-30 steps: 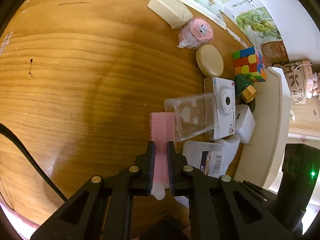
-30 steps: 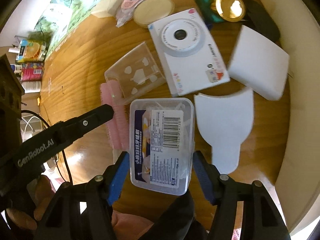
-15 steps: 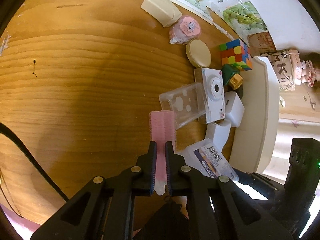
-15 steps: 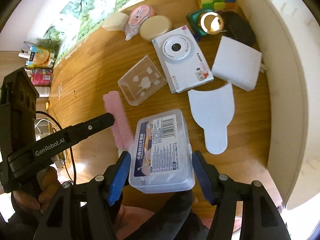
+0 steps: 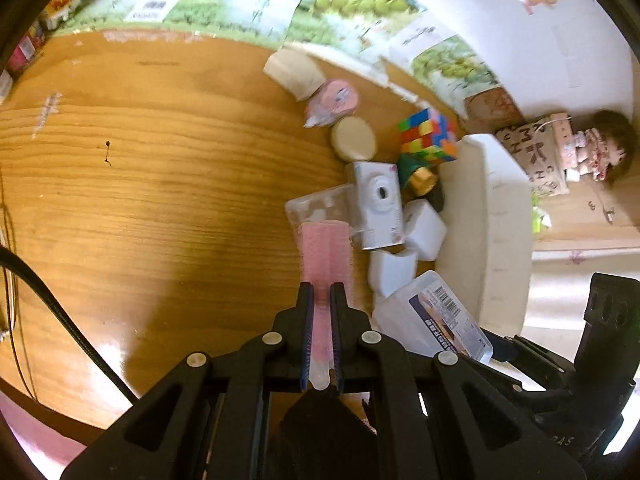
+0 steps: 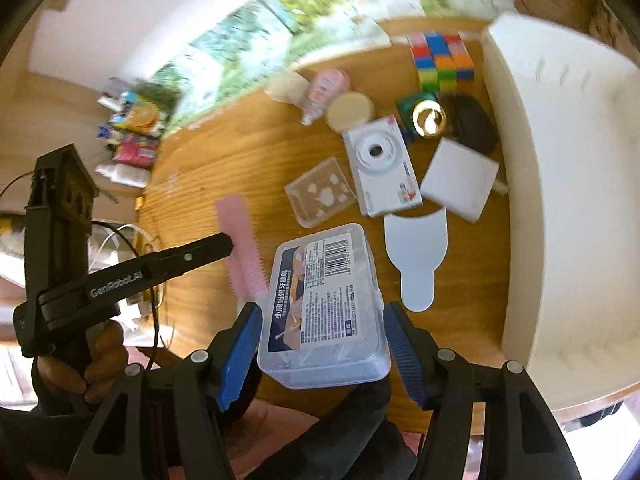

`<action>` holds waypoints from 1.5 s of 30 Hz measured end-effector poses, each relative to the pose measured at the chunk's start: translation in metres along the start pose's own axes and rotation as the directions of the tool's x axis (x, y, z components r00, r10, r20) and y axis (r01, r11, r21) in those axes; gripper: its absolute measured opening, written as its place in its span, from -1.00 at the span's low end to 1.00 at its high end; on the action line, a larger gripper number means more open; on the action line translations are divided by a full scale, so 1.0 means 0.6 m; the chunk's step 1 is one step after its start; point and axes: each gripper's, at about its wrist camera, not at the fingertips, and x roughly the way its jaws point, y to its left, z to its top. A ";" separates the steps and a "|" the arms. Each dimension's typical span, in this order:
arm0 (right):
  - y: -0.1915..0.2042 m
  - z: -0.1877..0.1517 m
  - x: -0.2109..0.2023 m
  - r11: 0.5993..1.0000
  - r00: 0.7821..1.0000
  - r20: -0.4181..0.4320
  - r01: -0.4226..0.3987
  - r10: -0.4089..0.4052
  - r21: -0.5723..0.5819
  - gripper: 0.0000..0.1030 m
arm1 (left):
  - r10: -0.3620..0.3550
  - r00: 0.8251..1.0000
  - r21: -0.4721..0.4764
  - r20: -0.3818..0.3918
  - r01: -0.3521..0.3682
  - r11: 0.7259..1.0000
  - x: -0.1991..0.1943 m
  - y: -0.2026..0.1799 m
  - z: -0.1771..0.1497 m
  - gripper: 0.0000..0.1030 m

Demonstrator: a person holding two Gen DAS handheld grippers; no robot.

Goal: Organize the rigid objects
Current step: 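Carry the pink comb and clear toothbrush box over the white tray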

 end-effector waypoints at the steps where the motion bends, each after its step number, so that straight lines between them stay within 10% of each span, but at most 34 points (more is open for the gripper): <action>1: 0.000 -0.004 -0.008 1.000 1.000 0.009 -0.003 0.003 -0.013 0.23 | 0.001 1.000 0.003 0.016 -0.001 1.000 -0.007 -0.010 -0.005 -0.85; 22: -0.156 -0.086 -0.186 0.997 0.974 0.228 0.036 -0.018 -0.075 0.23 | -0.063 0.976 0.253 0.206 0.009 0.968 -0.029 -0.280 -0.085 -0.84; 45: -0.380 -0.084 -0.224 0.985 0.957 0.243 0.136 -0.159 0.107 0.23 | -0.045 0.991 0.463 0.123 -0.018 0.886 0.105 -0.496 -0.102 -0.84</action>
